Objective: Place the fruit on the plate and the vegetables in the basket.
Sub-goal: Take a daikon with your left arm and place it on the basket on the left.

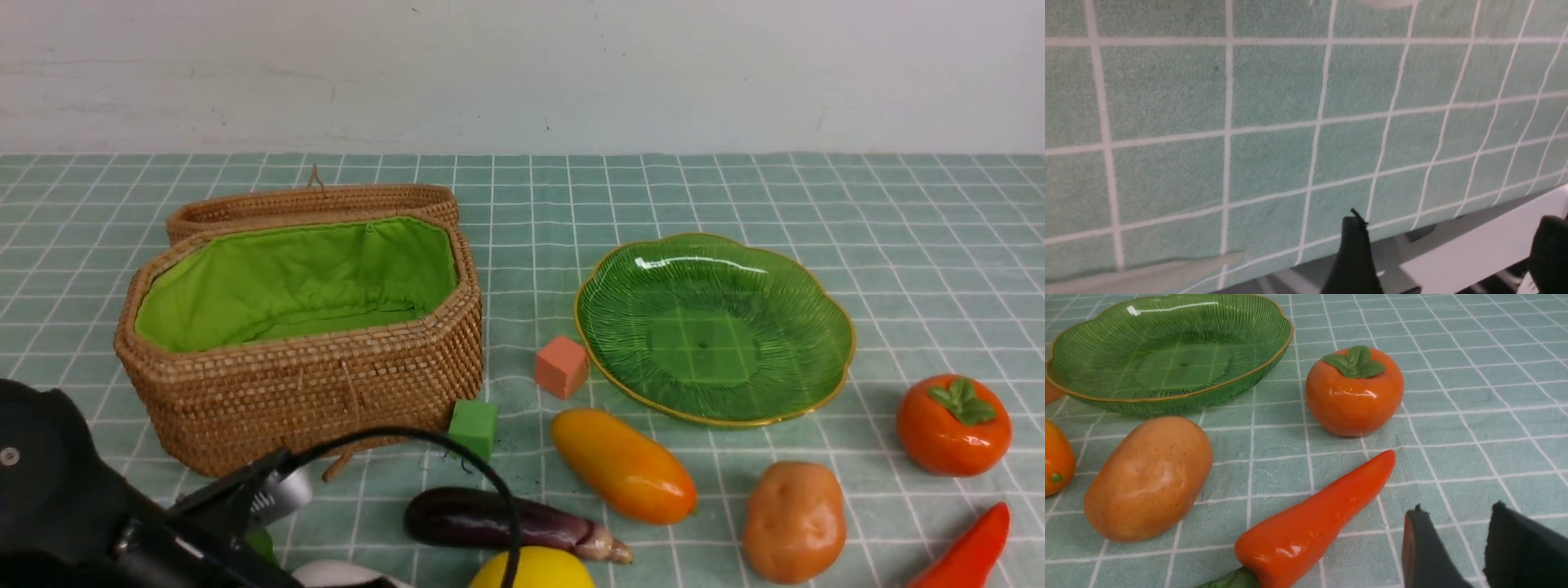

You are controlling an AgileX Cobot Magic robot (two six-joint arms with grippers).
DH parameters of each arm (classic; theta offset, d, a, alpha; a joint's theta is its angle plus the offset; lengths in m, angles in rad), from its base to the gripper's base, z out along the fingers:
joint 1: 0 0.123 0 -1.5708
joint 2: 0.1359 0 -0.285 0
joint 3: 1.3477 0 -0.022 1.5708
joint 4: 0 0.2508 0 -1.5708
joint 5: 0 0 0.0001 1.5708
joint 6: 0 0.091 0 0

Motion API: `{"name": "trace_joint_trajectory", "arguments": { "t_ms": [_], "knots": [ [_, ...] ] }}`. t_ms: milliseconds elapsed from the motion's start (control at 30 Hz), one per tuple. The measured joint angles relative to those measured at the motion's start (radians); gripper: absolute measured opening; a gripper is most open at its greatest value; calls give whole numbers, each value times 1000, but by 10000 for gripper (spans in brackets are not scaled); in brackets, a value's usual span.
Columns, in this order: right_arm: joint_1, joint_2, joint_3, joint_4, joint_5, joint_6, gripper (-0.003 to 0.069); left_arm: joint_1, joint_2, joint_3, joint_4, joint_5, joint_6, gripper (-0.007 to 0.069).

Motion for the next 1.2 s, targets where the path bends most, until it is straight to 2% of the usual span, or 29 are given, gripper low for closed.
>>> {"name": "trace_joint_trajectory", "arguments": {
  "t_ms": [100,167,233,267,333,433,467,533,700,767,933,1200],
  "knots": [
    [0,0,0,0,0,0,242,0,37,-4,-7,-141,-50,498],
    [0,0,0,0,0,0,242,0,47,-4,0,-171,-91,496],
    [0,0,0,0,0,0,242,0,74,-4,31,-215,-274,496],
    [0,0,0,0,0,0,242,0,76,-4,39,-216,-290,496],
    [0,0,0,0,0,0,242,0,104,-4,131,-223,-464,496],
    [0,0,0,0,0,0,242,0,124,-12,239,-216,-568,496],
    [0,0,0,0,0,0,242,0,140,-35,327,-202,-652,496],
    [0,0,0,0,0,0,242,0,156,-76,424,-174,-752,496],
    [0,0,0,0,0,0,242,0,176,-220,580,-88,-847,496],
    [0,0,0,0,0,0,242,0,182,-244,592,-66,-865,496],
    [0,0,0,0,0,0,242,-1,243,-277,558,37,-1022,496],
    [0,0,0,0,0,0,242,-1,325,-278,519,30,-1062,518]
  ]
}}
